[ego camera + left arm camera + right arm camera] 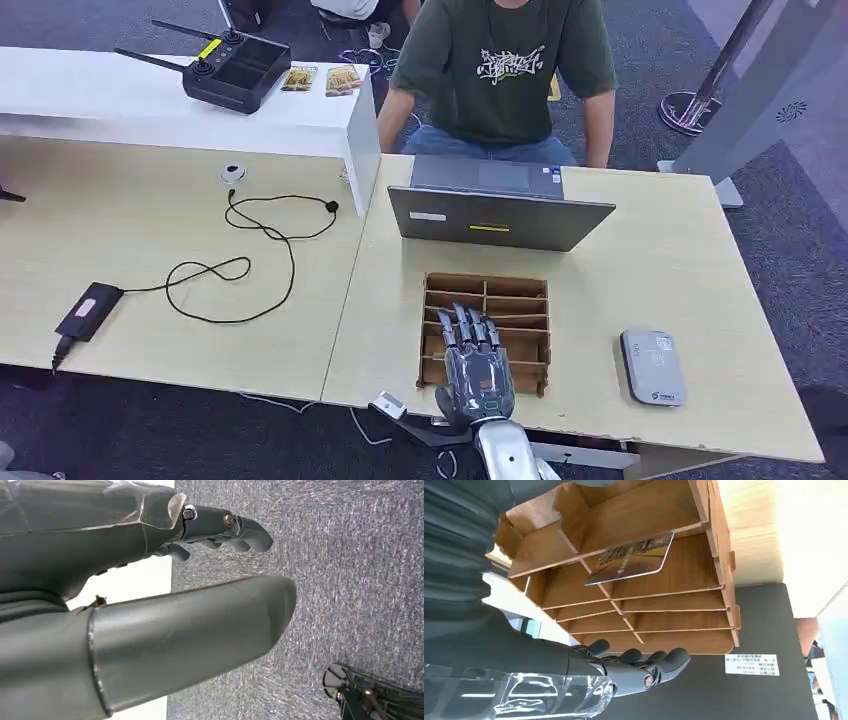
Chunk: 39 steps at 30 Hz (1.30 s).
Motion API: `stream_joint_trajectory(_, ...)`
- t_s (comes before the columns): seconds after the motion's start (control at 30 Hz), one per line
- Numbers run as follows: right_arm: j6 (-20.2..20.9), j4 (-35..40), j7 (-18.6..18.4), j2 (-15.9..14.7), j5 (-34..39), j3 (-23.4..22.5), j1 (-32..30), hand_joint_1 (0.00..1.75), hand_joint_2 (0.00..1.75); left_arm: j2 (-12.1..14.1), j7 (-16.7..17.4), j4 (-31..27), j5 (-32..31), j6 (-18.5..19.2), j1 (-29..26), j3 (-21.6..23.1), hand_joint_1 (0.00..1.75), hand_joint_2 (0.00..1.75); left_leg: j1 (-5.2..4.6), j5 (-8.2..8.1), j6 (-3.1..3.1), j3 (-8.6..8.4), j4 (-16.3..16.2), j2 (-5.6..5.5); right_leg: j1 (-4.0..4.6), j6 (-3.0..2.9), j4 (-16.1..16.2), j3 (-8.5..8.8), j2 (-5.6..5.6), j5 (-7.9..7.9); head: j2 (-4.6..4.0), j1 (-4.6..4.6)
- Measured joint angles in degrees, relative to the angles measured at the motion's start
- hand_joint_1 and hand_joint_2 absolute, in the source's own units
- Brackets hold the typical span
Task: Pass the card to the sensor for recognition and then transmit it.
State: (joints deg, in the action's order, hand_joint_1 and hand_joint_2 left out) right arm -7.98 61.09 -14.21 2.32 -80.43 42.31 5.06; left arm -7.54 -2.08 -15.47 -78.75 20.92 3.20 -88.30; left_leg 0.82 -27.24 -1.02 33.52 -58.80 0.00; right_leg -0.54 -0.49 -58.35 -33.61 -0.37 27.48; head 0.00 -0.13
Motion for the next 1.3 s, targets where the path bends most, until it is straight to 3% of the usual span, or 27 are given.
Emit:
stream_joint_trajectory(1.2,0.61,-3.19,-0.52,0.92,-0.96,-0.24,1.2,0.0,1.75,0.0,0.28,0.0,1.03,0.0,0.0,0.0,0.0,0.0,0.0,0.0,0.0,0.0,0.0,0.0,0.0,0.0,0.0,0.0,0.0,0.0,0.0,0.0)
stream_joint_trajectory(1.27,0.63,-3.32,-0.52,1.03,-1.05,-0.31,1.21,0.14,1.75,0.0,0.28,0.0,1.07,0.0,0.0,0.0,0.0,0.0,0.0,0.0,0.0,0.0,0.0,0.0,0.0,0.0,0.0,0.0,0.0,0.0,0.0,0.0)
stream_joint_trajectory(1.3,0.63,-3.34,-0.52,1.05,-1.05,-0.35,1.2,0.59,1.75,0.0,0.28,0.0,1.11,0.0,0.0,0.0,0.0,0.0,0.0,0.0,0.0,0.01,0.0,0.0,0.0,0.0,0.0,0.0,0.0,0.0,0.02,0.0)
